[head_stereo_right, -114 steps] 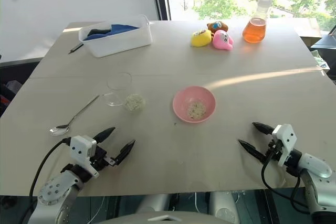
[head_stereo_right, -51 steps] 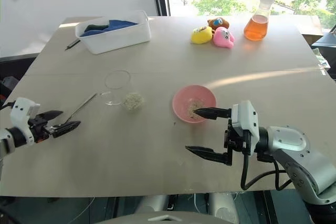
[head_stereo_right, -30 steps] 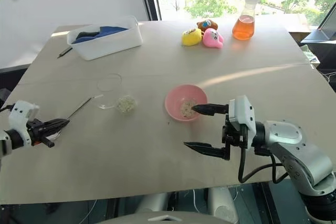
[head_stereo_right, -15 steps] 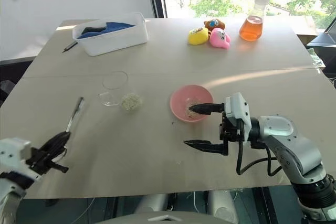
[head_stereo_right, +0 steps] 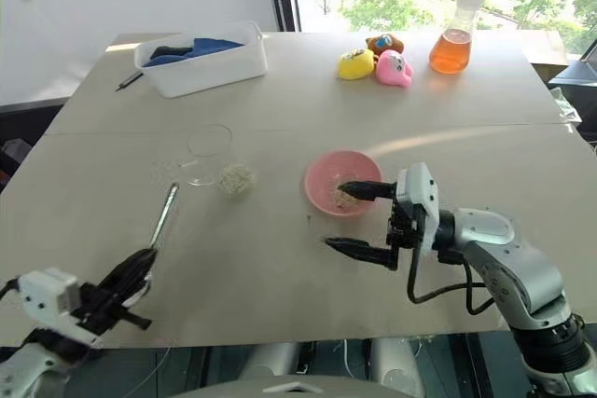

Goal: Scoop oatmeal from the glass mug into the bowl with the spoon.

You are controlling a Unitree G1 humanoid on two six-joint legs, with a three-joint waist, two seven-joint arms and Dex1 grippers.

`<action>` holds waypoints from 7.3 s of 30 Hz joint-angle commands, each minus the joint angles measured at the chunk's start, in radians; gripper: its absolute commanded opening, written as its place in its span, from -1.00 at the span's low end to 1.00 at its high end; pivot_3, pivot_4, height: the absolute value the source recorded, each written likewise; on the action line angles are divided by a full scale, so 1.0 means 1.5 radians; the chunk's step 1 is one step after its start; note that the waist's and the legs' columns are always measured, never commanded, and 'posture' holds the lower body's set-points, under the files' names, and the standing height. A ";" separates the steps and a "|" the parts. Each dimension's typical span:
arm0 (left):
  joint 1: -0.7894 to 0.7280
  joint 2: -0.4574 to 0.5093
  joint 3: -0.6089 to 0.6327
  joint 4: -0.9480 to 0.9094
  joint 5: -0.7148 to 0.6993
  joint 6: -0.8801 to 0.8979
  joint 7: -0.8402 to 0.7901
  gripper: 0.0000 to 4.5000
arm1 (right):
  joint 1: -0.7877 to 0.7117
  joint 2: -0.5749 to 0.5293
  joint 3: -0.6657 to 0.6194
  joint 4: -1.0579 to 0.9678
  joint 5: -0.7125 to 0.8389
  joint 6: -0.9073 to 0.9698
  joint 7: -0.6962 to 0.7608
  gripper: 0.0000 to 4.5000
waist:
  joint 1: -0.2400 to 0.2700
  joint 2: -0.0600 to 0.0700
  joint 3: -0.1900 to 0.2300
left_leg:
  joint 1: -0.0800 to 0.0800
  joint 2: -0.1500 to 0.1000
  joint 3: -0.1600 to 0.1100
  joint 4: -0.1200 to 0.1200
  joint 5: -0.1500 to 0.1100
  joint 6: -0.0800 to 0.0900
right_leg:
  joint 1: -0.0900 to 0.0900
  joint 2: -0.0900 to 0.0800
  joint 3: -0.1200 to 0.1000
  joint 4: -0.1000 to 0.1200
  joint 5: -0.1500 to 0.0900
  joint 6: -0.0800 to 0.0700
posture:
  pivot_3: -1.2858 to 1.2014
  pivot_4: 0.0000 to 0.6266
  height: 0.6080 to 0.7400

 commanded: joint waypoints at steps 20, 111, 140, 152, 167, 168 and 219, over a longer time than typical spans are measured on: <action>-0.234 0.032 -0.269 0.022 0.110 -0.029 -0.007 -0.98 | -0.157 0.257 0.040 0.065 0.133 0.305 -0.340 1.00 | -0.014 0.002 0.001 | 0.001 0.000 0.000 0.000 0.000 0.000 | -0.001 0.002 0.000 0.003 0.000 0.000 | 0.03 -0.52 1.00; -0.442 0.031 -0.121 0.275 0.177 -0.038 0.246 -0.96 | -0.271 0.282 -0.095 0.108 0.180 0.325 -0.408 -1.00 | -0.019 0.003 0.002 | -0.007 -0.001 -0.001 0.000 0.002 -0.003 | -0.009 0.000 0.000 0.006 0.000 0.000 | 0.03 -0.52 1.00; -0.608 0.073 -0.221 0.342 0.225 -0.038 0.164 -0.96 | -0.522 0.218 0.106 0.245 -0.092 0.169 -0.245 -1.00 | -0.020 0.003 0.001 | -0.010 -0.001 0.001 0.000 0.003 -0.005 | -0.013 0.001 0.001 0.006 0.001 0.000 | 0.03 -0.52 1.00; -0.611 0.086 -0.238 0.357 0.251 -0.063 0.161 -0.96 | -0.510 0.282 0.168 0.293 -0.169 0.164 -0.200 -1.00 | -0.021 0.003 0.001 | -0.010 -0.001 0.001 0.000 0.004 -0.006 | -0.014 0.001 0.001 0.007 0.001 -0.001 | 0.03 -0.52 1.00; -0.626 0.067 -0.254 0.459 0.246 -0.121 0.164 -0.96 | -0.567 0.370 -0.120 0.352 -0.048 0.431 -0.376 -1.00 | -0.020 0.003 0.001 | -0.009 -0.002 0.000 0.000 0.004 -0.006 | -0.014 0.001 0.001 0.008 0.001 -0.001 | 0.03 -0.52 1.00; -0.630 0.066 -0.255 0.469 0.247 -0.126 0.165 -0.96 | -0.571 0.371 -0.133 0.356 -0.043 0.443 -0.385 -1.00 | -0.019 0.003 0.001 | -0.009 -0.002 0.000 0.000 0.004 -0.006 | -0.013 0.001 0.001 0.008 0.001 -0.001 | 0.03 -0.52 1.00; -0.691 -0.042 -0.279 0.632 0.231 -0.279 0.154 -0.96 | -0.708 0.342 -0.672 0.469 0.312 0.691 -0.875 -1.00 | -0.016 0.004 -0.003 | -0.008 -0.003 0.002 0.001 0.004 -0.002 | -0.012 0.000 0.001 0.010 0.002 -0.001 | 0.03 -0.52 1.00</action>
